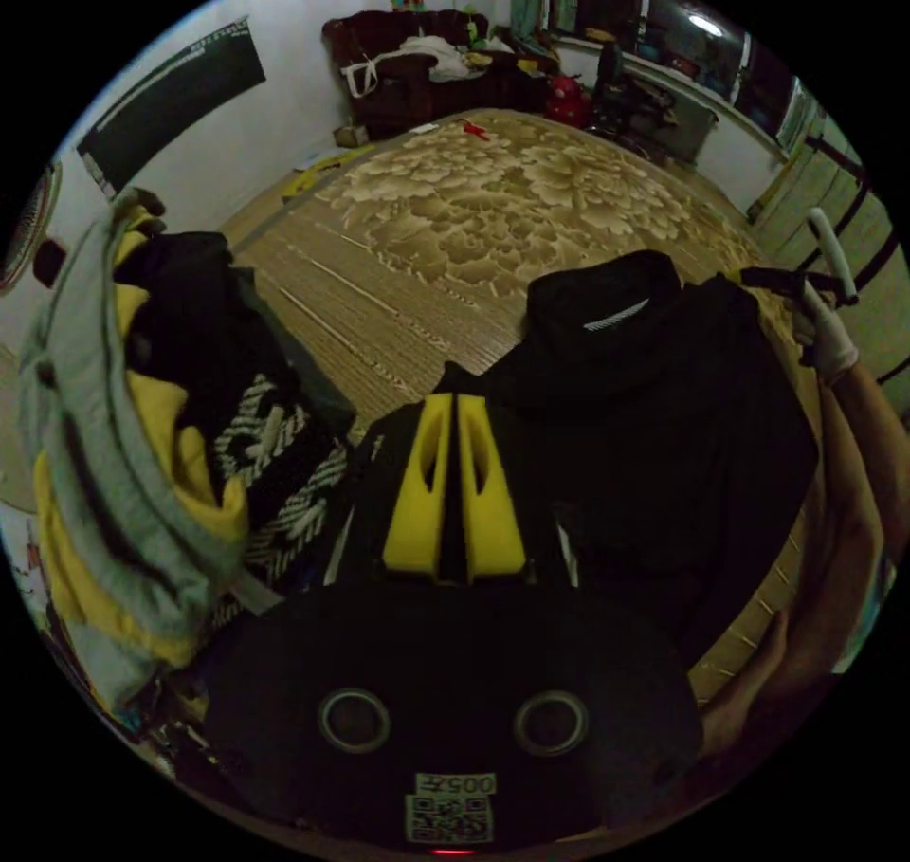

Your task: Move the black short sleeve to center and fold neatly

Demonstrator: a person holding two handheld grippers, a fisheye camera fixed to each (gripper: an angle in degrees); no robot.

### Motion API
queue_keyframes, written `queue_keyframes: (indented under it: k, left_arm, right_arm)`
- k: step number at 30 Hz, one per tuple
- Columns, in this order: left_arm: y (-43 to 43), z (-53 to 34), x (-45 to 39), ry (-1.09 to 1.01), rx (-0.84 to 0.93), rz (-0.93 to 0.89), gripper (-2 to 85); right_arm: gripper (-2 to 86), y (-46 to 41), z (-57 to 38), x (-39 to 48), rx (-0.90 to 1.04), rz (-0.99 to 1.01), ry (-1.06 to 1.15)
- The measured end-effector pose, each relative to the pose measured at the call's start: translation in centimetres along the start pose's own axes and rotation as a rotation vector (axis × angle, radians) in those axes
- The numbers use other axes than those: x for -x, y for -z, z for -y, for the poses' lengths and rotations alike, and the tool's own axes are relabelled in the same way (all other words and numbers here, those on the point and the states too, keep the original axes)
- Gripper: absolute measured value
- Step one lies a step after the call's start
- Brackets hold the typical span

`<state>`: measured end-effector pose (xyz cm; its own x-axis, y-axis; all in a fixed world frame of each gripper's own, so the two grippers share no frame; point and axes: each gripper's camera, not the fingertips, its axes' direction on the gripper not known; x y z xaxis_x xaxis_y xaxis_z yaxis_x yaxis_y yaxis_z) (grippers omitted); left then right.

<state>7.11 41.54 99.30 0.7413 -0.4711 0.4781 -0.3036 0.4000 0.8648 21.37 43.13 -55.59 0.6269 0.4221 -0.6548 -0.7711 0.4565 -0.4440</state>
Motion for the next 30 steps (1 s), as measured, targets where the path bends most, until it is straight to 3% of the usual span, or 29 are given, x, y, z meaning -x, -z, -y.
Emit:
queue_keyframes:
  k: [3, 8, 16, 20, 25, 28, 30]
  left_arm:
    - [0.5, 0.4, 0.1, 0.062, -0.054, -0.041, 1.1]
    - [1.9, -0.4, -1.0, 0.132, -0.174, 0.079, 0.3]
    - [-1.9, 0.4, -4.6, 0.161, -0.037, 0.290, 0.1]
    - [0.4, -1.6, -7.0, 0.182, -0.172, 0.313, 0.2]
    - [1.4, -4.9, -11.0, 0.185, -0.251, 0.479, 0.3]
    - [0.7, -6.2, -12.0, 0.215, -0.243, 0.581, 0.2]
    - [0.5, -6.8, -11.8, 0.224, -0.224, 0.564, 0.0]
  right_arm:
    - [0.0, 1.0, 0.9, -0.2, -0.040, 0.038, -0.058]
    - [-0.9, 2.6, 1.8, -0.8, -0.097, 0.010, -0.112]
    - [-1.0, 2.5, 2.5, -1.1, -0.144, 0.061, -0.275]
    - [-1.0, 3.3, 2.2, 3.9, -0.158, 0.177, 0.016]
    - [-1.0, -2.3, 3.3, 10.8, 0.048, 0.139, 0.195]
    - [-1.0, -3.9, 5.2, 10.4, 0.002, -0.027, 0.026]
    - [-1.0, -3.9, 5.8, 9.2, -0.051, -0.009, -0.078]
